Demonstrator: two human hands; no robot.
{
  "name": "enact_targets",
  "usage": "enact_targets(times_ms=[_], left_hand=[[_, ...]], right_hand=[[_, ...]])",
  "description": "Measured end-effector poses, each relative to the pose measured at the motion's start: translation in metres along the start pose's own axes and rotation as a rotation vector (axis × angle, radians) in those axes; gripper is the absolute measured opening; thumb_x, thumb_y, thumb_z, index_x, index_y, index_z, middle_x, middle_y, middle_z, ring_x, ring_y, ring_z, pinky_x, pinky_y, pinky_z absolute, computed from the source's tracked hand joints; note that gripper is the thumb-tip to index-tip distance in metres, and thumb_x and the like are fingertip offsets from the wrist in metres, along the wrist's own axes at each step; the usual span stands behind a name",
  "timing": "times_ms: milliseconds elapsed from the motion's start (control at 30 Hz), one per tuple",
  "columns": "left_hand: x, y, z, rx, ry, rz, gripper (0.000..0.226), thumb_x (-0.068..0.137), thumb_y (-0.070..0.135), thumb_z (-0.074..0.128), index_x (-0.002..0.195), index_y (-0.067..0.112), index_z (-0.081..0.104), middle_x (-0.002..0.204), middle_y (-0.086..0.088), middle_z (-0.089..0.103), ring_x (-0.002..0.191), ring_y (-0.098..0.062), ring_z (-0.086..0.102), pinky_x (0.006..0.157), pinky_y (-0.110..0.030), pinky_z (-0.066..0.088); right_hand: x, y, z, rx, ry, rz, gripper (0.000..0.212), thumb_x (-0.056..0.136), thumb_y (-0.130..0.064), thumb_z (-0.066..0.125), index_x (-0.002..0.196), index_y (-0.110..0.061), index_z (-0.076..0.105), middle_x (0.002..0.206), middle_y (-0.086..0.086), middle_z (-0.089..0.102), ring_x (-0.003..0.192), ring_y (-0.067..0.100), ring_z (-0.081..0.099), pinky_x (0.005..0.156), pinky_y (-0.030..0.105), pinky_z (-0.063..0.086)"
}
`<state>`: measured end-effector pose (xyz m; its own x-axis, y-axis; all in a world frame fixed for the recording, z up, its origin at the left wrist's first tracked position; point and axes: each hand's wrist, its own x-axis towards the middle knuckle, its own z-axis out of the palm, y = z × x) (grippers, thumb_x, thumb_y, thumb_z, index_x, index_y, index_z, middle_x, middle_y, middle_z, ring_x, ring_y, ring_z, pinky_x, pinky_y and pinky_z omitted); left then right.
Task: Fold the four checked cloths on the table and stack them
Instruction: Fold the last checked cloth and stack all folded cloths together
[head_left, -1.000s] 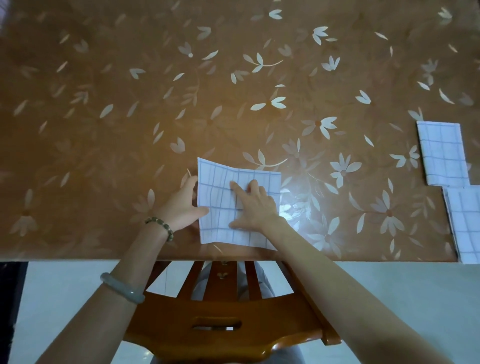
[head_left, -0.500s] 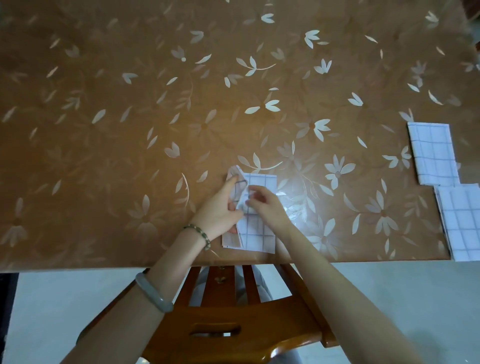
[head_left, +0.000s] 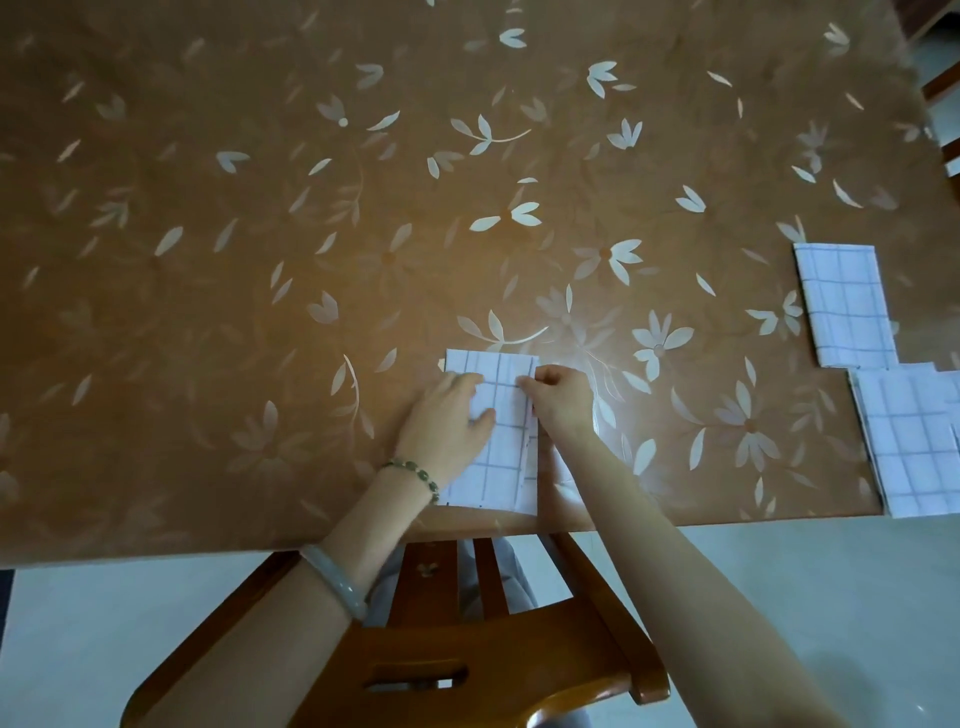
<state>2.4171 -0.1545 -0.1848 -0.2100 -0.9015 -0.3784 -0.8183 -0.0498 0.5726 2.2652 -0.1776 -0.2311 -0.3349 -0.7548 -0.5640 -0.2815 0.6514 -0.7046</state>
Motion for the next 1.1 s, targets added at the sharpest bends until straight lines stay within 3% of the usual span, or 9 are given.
enact_targets(times_ms=[100, 200, 267, 533, 633, 733, 933, 1033, 1100], left_hand=[[0.008, -0.035, -0.012, 0.284, -0.046, 0.205, 0.063, 0.094, 0.042, 0.049, 0.147, 0.015, 0.029, 0.152, -0.001, 0.030, 0.141, -0.017, 0.024, 0.114, -0.034, 0.022], [0.016, -0.057, -0.012, 0.471, -0.224, 0.344, 0.097, 0.081, 0.068, 0.051, 0.152, 0.016, 0.010, 0.160, 0.003, 0.004, 0.147, -0.012, 0.001, 0.117, -0.030, -0.001], [0.023, -0.065, -0.010, 0.526, -0.267, 0.365, 0.113, 0.072, 0.078, 0.050, 0.152, 0.015, 0.001, 0.159, 0.004, -0.007, 0.146, -0.011, -0.009, 0.115, -0.029, -0.011], [0.039, -0.077, 0.005, 0.631, -0.270, 0.421, 0.127, 0.060, 0.089, 0.037, 0.150, 0.016, -0.013, 0.155, 0.002, -0.023, 0.142, -0.013, -0.025, 0.117, -0.041, -0.013], [0.039, -0.081, 0.009, 0.659, -0.251, 0.425, 0.114, 0.067, 0.090, 0.020, 0.150, 0.017, -0.013, 0.157, 0.001, -0.020, 0.142, -0.013, -0.024, 0.117, -0.042, -0.013], [0.039, -0.085, 0.010, 0.625, -0.173, 0.445, 0.078, 0.088, 0.069, 0.002, 0.149, 0.022, -0.011, 0.159, 0.003, -0.011, 0.144, -0.011, -0.017, 0.117, -0.043, -0.011], [0.042, -0.095, 0.013, 0.697, -0.090, 0.517, 0.061, 0.096, 0.047, 0.012, 0.150, 0.021, 0.004, 0.158, 0.002, 0.006, 0.147, -0.015, 0.006, 0.117, -0.047, 0.002], [0.044, -0.096, 0.014, 0.713, -0.089, 0.527, 0.062, 0.096, 0.050, 0.019, 0.148, 0.017, 0.030, 0.156, -0.002, 0.025, 0.145, -0.018, 0.021, 0.116, -0.049, 0.009], [0.046, -0.096, 0.011, 0.731, -0.106, 0.544, 0.065, 0.094, 0.054, 0.023, 0.138, 0.012, 0.047, 0.150, -0.006, 0.038, 0.142, -0.020, 0.028, 0.114, -0.051, 0.015]], right_hand=[[0.004, 0.002, 0.001, -0.040, 0.045, 0.015, 0.005, 0.079, -0.012, 0.068, 0.076, -0.009, 0.066, 0.062, -0.006, 0.055, 0.066, 0.014, 0.053, 0.064, 0.021, 0.042], [0.005, 0.003, 0.003, -0.028, 0.074, 0.024, 0.016, 0.079, -0.013, 0.069, 0.094, -0.010, 0.066, 0.068, -0.006, 0.057, 0.074, 0.014, 0.057, 0.074, 0.027, 0.048], [0.004, 0.003, 0.002, -0.033, 0.090, -0.001, 0.015, 0.080, -0.015, 0.069, 0.094, -0.013, 0.063, 0.069, -0.009, 0.056, 0.071, 0.010, 0.056, 0.069, 0.021, 0.045], [0.004, 0.006, 0.004, -0.038, 0.123, -0.056, 0.014, 0.085, -0.014, 0.064, 0.098, -0.010, 0.060, 0.072, -0.011, 0.053, 0.068, 0.006, 0.052, 0.058, 0.009, 0.035], [0.003, 0.010, 0.008, -0.134, 0.109, -0.143, 0.016, 0.088, -0.011, 0.057, 0.104, -0.008, 0.055, 0.081, -0.001, 0.058, 0.080, 0.020, 0.056, 0.067, 0.024, 0.038], [0.004, 0.014, 0.012, -0.292, 0.111, -0.287, 0.018, 0.089, -0.005, 0.050, 0.107, -0.004, 0.050, 0.092, 0.012, 0.060, 0.083, 0.029, 0.055, 0.065, 0.030, 0.034], [0.003, 0.018, 0.019, -0.727, 0.406, -0.659, 0.035, 0.064, 0.007, 0.057, 0.097, -0.001, 0.062, 0.088, 0.018, 0.056, 0.071, 0.034, 0.052, 0.057, 0.037, 0.043], [-0.002, 0.016, 0.038, -0.675, 0.194, -0.922, 0.034, 0.075, 0.001, 0.046, 0.105, 0.001, 0.062, 0.113, 0.022, 0.058, 0.099, 0.037, 0.056, 0.081, 0.041, 0.045], [-0.005, 0.020, 0.052, -0.713, -0.012, -0.958, 0.044, 0.086, -0.011, 0.040, 0.124, 0.004, 0.056, 0.133, 0.023, 0.053, 0.124, 0.036, 0.050, 0.101, 0.044, 0.043]])
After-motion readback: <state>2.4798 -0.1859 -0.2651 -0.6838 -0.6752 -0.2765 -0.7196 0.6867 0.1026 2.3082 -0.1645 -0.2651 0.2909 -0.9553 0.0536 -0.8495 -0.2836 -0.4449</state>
